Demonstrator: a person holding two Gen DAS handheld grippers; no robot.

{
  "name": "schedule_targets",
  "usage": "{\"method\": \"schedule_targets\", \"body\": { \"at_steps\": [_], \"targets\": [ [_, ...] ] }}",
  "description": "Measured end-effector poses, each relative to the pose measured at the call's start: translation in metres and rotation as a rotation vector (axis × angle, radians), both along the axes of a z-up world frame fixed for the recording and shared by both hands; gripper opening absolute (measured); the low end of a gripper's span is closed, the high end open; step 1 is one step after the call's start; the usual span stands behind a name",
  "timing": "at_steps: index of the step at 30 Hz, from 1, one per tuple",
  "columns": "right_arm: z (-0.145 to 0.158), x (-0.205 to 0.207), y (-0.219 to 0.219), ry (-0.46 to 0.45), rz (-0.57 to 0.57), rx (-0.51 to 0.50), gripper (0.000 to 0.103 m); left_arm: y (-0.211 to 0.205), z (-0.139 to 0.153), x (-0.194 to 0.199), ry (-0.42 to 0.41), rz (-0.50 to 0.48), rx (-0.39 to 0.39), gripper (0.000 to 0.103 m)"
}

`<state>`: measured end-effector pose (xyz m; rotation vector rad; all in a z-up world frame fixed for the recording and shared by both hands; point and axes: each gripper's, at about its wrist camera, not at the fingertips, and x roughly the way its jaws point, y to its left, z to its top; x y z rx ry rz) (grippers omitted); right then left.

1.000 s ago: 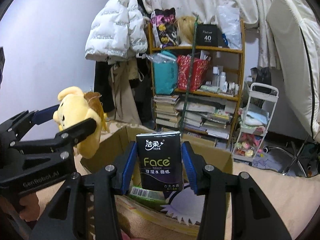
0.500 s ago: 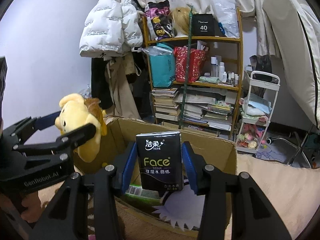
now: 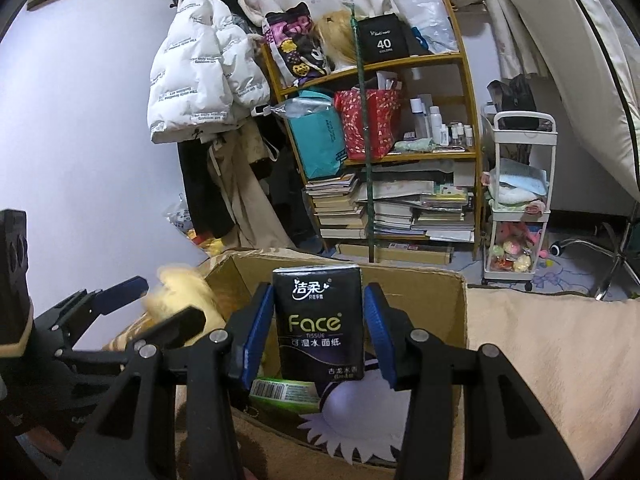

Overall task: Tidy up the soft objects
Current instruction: 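Open the left gripper over the box while the right gripper releases the tissue pack into it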

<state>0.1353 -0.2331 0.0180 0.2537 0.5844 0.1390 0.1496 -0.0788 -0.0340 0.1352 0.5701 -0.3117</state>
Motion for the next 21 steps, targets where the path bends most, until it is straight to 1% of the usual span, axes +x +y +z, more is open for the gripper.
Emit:
{"method": "schedule_targets", "body": {
  "at_steps": [2, 4, 8, 10, 14, 16, 18, 21],
  "targets": [
    [0.001, -0.001, 0.0, 0.004, -0.001, 0.001, 0.052, -0.001, 0.0, -0.002, -0.006, 0.005, 0.008, 0.096],
    [0.001, -0.001, -0.001, 0.004, -0.009, -0.004, 0.057, -0.003, 0.0, -0.004, -0.007, 0.003, 0.024, 0.097],
    [0.003, -0.005, -0.004, 0.006, -0.029, -0.001, 0.06, -0.002, 0.0, -0.01, -0.007, 0.016, 0.053, 0.1],
    [0.005, -0.008, -0.005, 0.008, -0.045, -0.008, 0.07, 0.0, 0.0, -0.012, 0.004, 0.022, 0.053, 0.1],
    [0.006, -0.014, -0.008, 0.023, -0.07, -0.025, 0.08, 0.007, 0.003, -0.018, 0.015, 0.041, 0.048, 0.1],
    [0.008, -0.019, -0.01, 0.032, -0.075, -0.024, 0.087, 0.009, 0.005, -0.022, 0.017, 0.05, 0.048, 0.1],
    [0.01, -0.023, -0.012, 0.038, -0.08, -0.018, 0.09, 0.011, 0.008, -0.028, 0.017, 0.058, 0.051, 0.1],
    [0.015, -0.03, -0.015, 0.046, -0.087, 0.008, 0.092, 0.013, 0.01, -0.037, 0.019, 0.063, 0.053, 0.1]
  ]
}}
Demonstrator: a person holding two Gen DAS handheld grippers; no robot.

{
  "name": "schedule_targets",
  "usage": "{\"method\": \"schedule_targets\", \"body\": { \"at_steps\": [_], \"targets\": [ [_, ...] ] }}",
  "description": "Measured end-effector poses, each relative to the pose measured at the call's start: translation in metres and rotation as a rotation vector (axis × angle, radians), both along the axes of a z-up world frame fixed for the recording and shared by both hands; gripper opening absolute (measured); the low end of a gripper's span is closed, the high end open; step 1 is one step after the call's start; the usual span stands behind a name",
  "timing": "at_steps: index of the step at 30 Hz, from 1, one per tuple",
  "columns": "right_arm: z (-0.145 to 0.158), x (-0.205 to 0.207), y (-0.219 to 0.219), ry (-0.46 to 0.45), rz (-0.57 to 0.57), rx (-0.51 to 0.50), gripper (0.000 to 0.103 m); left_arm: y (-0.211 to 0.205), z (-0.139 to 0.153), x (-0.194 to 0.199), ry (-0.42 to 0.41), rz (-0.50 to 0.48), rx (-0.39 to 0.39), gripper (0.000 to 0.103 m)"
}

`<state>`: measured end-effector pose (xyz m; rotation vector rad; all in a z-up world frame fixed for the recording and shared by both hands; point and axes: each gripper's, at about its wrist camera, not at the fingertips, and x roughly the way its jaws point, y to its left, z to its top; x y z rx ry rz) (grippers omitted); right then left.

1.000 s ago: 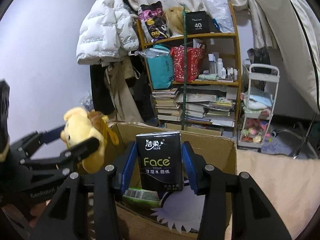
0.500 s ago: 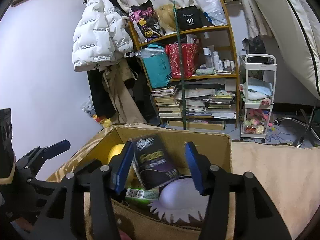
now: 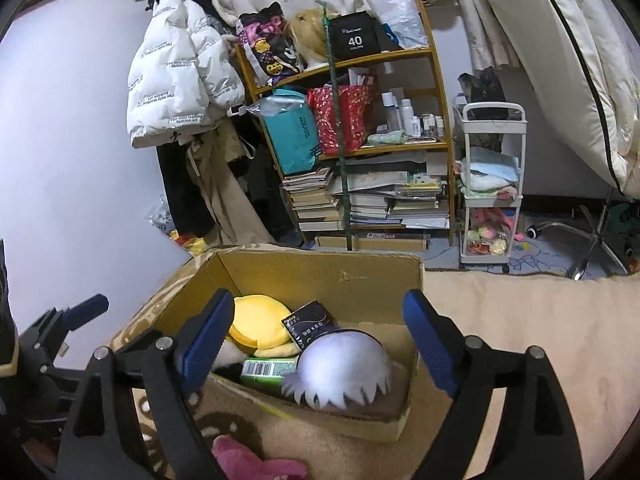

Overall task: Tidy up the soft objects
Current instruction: 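Open the left gripper over the box while the right gripper releases the tissue pack into it, then move the left tool to the pink bear plush while the right tool reaches the clear bag with purple toy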

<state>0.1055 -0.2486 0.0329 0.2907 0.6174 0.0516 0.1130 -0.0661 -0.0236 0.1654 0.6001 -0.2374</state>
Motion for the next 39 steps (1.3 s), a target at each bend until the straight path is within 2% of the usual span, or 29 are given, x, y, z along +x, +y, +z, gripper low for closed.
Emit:
{"method": "schedule_targets", "body": {
  "at_steps": [4, 16, 26, 33, 39],
  "targets": [
    [0.006, -0.013, 0.001, 0.005, -0.002, -0.016, 0.097, 0.002, 0.003, -0.012, 0.009, -0.006, 0.007, 0.101],
    [0.018, -0.055, 0.006, 0.059, -0.006, -0.066, 0.098, 0.004, 0.007, -0.049, 0.071, -0.033, 0.018, 0.101],
    [0.028, -0.086, 0.015, 0.08, 0.0, -0.084, 0.098, 0.006, 0.013, -0.084, 0.05, -0.044, 0.059, 0.101],
    [0.03, -0.1, 0.021, 0.102, 0.007, -0.108, 0.098, 0.008, 0.013, -0.096, 0.051, -0.046, 0.079, 0.101],
    [0.027, -0.102, 0.019, 0.131, 0.004, -0.103, 0.098, 0.01, 0.009, -0.096, 0.082, -0.051, 0.066, 0.101]
  ]
}}
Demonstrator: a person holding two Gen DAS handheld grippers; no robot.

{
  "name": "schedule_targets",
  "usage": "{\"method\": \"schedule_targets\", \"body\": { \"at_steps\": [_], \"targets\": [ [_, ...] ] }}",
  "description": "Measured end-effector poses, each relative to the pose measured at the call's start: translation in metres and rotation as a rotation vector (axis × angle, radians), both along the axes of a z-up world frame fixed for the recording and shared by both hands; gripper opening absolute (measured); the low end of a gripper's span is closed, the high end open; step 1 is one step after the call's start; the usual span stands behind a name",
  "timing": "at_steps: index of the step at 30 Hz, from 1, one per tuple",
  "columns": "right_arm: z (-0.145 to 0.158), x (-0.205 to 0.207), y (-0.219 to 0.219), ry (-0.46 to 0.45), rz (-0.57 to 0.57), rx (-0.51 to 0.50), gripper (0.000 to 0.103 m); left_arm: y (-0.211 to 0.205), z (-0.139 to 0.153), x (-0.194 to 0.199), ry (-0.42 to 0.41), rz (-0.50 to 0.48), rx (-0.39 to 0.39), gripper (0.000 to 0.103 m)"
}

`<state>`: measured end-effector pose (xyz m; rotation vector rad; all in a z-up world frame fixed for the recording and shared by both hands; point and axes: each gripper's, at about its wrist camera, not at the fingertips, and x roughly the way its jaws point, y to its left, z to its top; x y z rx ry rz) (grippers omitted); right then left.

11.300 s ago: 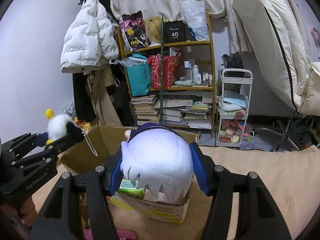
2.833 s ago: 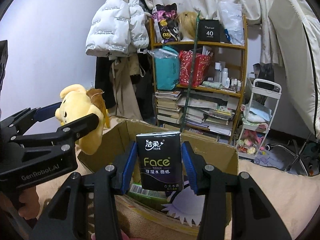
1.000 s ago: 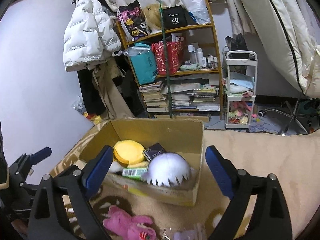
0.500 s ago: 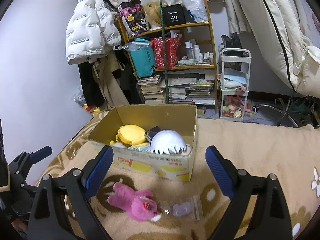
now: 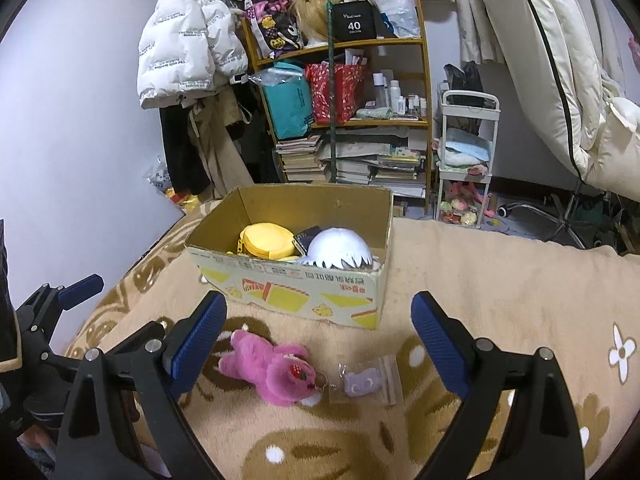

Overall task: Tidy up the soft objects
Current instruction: 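Move the left tool to the pink bear plush while the right tool reaches the clear bag with purple toy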

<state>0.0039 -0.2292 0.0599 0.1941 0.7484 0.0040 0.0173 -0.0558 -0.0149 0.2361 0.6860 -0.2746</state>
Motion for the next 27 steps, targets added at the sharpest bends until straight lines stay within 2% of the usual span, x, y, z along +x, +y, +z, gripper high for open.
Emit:
{"method": "schedule_targets", "body": {
  "at_steps": [12, 27],
  "targets": [
    [-0.028, 0.014, -0.012, 0.095, -0.043, 0.032, 0.098, -0.005, -0.018, 0.015, 0.039, 0.009, -0.003, 0.101],
    [-0.066, 0.037, -0.022, 0.216, -0.087, 0.076, 0.098, -0.025, -0.053, 0.042, 0.138, -0.002, 0.0, 0.101]
  ]
}}
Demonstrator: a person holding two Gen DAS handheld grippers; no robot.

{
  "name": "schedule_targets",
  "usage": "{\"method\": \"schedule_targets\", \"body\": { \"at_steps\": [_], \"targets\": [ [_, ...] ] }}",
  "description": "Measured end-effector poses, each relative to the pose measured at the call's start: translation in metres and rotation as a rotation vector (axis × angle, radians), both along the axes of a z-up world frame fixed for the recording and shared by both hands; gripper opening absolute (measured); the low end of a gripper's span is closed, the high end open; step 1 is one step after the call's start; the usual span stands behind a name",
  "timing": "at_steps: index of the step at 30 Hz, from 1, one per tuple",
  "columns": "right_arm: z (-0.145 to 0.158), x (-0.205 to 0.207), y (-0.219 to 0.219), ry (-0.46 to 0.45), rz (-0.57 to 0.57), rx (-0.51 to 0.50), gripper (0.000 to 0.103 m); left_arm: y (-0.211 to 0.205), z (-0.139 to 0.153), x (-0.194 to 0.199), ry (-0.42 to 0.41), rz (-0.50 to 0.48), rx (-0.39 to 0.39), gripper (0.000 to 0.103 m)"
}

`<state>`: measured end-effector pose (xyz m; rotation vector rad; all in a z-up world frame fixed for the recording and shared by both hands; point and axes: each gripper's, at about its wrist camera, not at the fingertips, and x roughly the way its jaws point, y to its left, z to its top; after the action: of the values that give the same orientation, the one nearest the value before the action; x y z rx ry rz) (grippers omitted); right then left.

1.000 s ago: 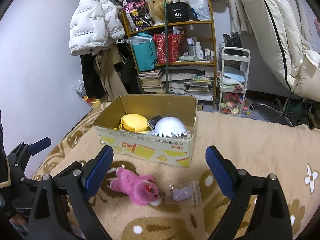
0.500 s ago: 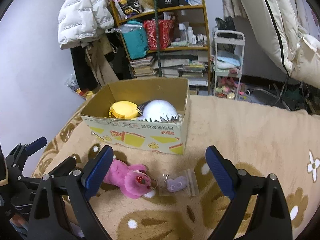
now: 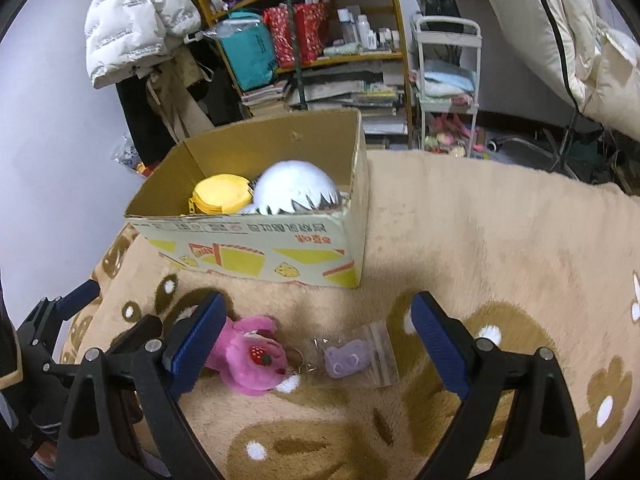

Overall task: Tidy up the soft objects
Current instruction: 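Move the left tool to the pink bear plush while the right tool reaches the clear bag with purple toy, then close the left gripper on the pink bear plush while the right gripper closes on the clear bag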

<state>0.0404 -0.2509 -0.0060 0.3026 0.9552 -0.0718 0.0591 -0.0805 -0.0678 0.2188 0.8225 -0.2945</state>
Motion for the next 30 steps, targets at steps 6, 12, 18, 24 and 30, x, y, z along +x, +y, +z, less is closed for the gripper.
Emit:
{"method": "schedule_targets", "body": {
  "at_steps": [6, 12, 18, 24, 30],
  "targets": [
    [-0.015, 0.007, -0.006, 0.057, -0.028, 0.018, 0.098, -0.011, -0.014, 0.006, 0.037, -0.024, 0.025, 0.101],
    [-0.028, 0.014, -0.012, 0.11, -0.045, 0.033, 0.098, -0.019, -0.023, 0.007, 0.074, -0.059, 0.012, 0.101],
    [-0.04, 0.018, -0.014, 0.157, -0.061, 0.051, 0.098, -0.031, -0.028, 0.004, 0.082, -0.108, 0.011, 0.101],
    [-0.05, 0.019, -0.016, 0.202, -0.074, 0.074, 0.098, -0.042, -0.034, 0.003, 0.112, -0.158, -0.002, 0.101],
    [-0.063, 0.02, -0.021, 0.256, -0.092, 0.101, 0.098, -0.053, -0.044, 0.003, 0.146, -0.186, 0.01, 0.101]
  ]
}}
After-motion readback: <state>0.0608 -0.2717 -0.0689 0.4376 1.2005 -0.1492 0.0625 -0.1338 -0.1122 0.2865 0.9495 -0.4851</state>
